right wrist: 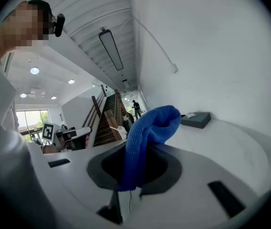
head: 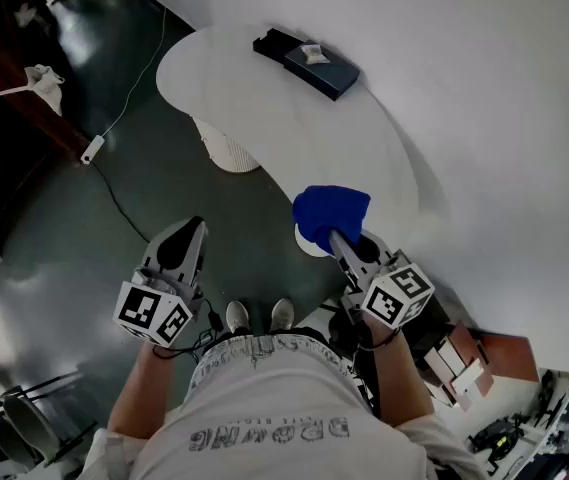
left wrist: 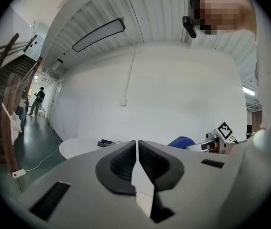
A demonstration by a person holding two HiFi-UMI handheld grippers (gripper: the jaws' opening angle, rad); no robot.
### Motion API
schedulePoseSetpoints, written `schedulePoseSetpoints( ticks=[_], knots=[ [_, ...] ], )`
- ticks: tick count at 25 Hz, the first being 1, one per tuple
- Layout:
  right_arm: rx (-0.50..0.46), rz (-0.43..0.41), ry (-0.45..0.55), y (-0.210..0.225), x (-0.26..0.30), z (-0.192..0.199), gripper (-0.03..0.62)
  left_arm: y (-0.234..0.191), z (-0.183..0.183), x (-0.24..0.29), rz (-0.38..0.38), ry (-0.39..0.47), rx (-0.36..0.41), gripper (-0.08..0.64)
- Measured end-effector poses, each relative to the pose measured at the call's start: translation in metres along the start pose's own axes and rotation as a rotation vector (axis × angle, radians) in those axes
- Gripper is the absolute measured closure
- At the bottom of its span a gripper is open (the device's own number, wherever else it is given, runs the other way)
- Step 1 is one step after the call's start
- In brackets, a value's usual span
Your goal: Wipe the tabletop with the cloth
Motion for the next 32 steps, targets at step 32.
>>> schedulePoseSetpoints(
  ticks=[32],
  knots=[
    [-0.031,-0.076,-0.010,0.031,-0.018,-0.006,0.531,0.040,0.009,0.009,-0.053,0.019,0.022,0.529]
  ],
)
Point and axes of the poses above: the fingertips, and each gripper's own axes: x forward along the fingers, y to its right, z out of its underside, the point moved 6 cm from there along -x, backward along the fingers, and after that the axes turned 15 degrees about -z, right-handed, at the moved point
